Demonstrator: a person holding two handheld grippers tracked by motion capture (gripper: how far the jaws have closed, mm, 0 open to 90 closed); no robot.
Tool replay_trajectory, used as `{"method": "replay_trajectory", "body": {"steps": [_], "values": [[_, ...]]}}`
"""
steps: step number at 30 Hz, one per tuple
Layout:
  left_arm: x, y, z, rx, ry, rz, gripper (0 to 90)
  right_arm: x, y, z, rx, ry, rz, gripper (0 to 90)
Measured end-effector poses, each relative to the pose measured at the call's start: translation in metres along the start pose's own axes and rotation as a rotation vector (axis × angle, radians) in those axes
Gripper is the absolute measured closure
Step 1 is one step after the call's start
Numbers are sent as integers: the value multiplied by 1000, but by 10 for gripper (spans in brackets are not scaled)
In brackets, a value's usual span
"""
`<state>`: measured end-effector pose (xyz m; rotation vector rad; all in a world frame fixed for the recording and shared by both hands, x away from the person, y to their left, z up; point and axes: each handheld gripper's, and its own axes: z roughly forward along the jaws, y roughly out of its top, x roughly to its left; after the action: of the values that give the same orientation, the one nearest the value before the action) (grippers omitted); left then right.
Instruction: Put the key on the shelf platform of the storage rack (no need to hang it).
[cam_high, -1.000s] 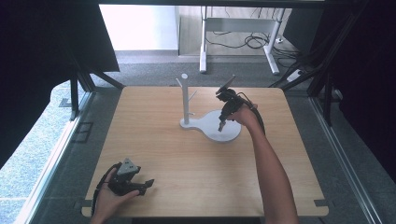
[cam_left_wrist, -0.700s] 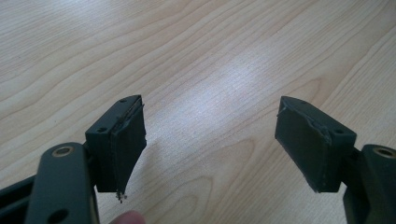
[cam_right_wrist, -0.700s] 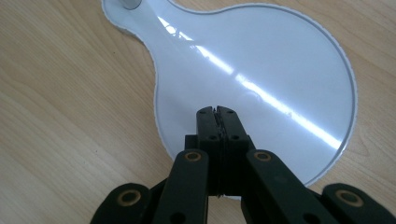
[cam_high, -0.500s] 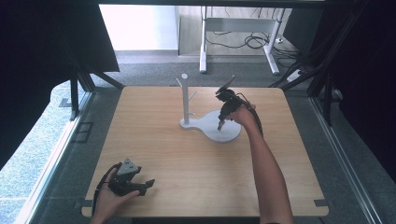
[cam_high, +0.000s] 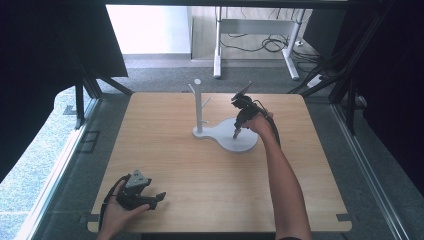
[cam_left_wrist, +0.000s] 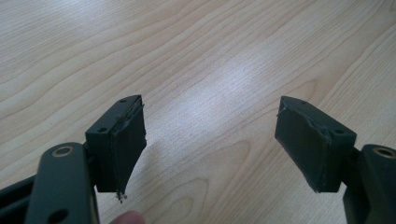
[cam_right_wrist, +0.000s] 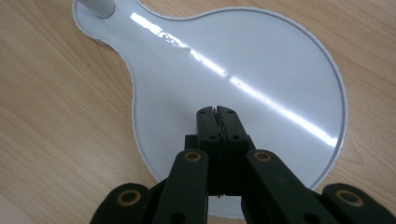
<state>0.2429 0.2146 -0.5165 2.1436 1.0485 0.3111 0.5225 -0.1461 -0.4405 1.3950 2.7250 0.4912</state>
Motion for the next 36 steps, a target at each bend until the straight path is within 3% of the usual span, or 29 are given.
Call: {"method": "replay_trajectory", "body": {"steps": [17,36], "values": [[0,0,1,9,-1,11,248,-8,-3,5,-10,-20,22,899],[-1,0,2,13,1,9,247,-19,-12,30,-4,-42,43,891]]}}
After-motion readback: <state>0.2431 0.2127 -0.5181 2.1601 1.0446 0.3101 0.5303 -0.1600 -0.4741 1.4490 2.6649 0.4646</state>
